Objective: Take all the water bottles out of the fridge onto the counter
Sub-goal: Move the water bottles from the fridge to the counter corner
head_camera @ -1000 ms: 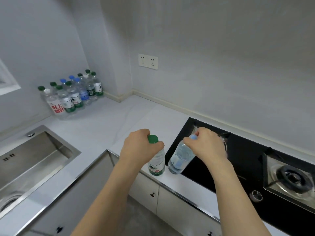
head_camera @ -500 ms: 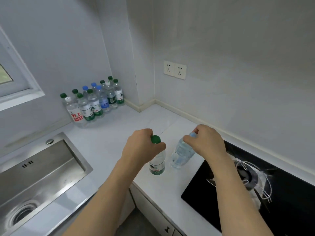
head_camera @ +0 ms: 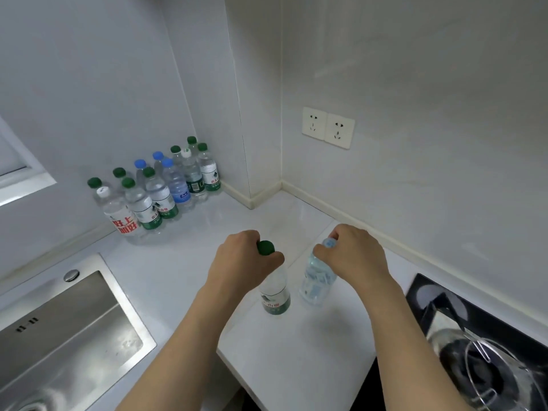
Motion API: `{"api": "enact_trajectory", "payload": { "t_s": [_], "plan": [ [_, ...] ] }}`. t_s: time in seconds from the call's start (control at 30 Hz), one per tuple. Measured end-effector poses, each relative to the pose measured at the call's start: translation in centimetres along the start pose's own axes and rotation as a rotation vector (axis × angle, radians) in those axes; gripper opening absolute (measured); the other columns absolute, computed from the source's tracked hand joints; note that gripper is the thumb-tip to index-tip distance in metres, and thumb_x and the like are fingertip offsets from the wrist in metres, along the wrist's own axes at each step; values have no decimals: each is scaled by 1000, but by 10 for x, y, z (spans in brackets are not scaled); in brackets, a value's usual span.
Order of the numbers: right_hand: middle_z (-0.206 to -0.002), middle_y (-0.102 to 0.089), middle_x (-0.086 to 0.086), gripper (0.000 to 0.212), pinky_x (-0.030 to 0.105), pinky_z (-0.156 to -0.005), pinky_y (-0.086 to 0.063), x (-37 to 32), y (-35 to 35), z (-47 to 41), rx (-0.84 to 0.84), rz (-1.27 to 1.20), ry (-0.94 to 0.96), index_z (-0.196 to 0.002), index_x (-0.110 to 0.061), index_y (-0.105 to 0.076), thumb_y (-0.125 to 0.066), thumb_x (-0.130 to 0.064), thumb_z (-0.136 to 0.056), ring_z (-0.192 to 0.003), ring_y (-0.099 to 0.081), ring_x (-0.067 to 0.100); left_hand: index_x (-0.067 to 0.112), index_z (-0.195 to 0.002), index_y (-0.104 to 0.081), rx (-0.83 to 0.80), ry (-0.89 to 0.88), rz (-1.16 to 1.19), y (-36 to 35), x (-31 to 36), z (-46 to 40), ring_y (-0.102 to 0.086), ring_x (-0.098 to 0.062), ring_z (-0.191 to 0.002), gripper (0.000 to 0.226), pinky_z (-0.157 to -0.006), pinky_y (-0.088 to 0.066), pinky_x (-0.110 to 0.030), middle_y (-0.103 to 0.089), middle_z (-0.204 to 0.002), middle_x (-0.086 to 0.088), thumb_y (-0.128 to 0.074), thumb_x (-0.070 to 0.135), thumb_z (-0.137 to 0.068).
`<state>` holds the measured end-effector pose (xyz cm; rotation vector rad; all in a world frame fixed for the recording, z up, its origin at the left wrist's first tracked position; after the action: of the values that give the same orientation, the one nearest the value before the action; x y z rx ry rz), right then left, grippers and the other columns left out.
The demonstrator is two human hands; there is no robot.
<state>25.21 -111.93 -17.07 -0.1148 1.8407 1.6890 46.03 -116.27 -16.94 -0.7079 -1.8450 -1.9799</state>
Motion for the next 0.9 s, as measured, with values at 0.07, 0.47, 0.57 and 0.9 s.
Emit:
{"api": "enact_trajectory", "payload": {
  "t_s": [0.07, 0.47, 0.57, 0.9],
  "plan": [
    [-79, -60, -6, 25, 27, -60, -41, -17, -13, -20, -22, 15, 9, -84, -18, -57, -64, -41, -77, -74, -58, 18, 11, -67, -42, -1, 1, -3, 2, -12, -23, -35, -18, -54, 34, -50, -29, -27, -42, -62, -2, -65, 36, -71],
    [-91, -61, -2, 26, 30, -67, -44, -149, -103, -166, -115, 72, 87, -93, -20, -56, -61, -42, -79, -83, -59, 22, 4, -71, -48, 34, 14, -7, 50, -104, -195, -33, -18, -53, 34, -50, -28, -26, -40, -59, -2, -66, 32, -70],
    [-92, -61, -1, 26, 28, -64, -38, -181, -122, -203, -138, 108, 114, -93, -19, -57, -61, -41, -79, -84, -58, 23, 9, -67, -44, 60, 16, -1, 63, -125, -232, -32, -17, -53, 30, -48, -25, -25, -39, -57, 0, -65, 31, -71],
    [-98, -65, 6, 31, 33, -71, -50, -258, -176, -304, -190, 197, 227, -101, -13, -61, -60, -39, -83, -88, -61, 27, 15, -76, -50, 7, 18, -4, 64, -168, -334, -51, -17, -61, 17, -50, -31, -27, -55, -67, 1, -61, 28, -77]
  ]
}}
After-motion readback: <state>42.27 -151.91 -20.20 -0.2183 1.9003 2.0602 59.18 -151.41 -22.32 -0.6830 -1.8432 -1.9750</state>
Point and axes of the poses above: each hand's wrist, its own z-axis away from the middle knuckle, its own y-axis out of the back of the hand, x = y × z, the point moved 7 cm from there along -z, towards the middle knuckle
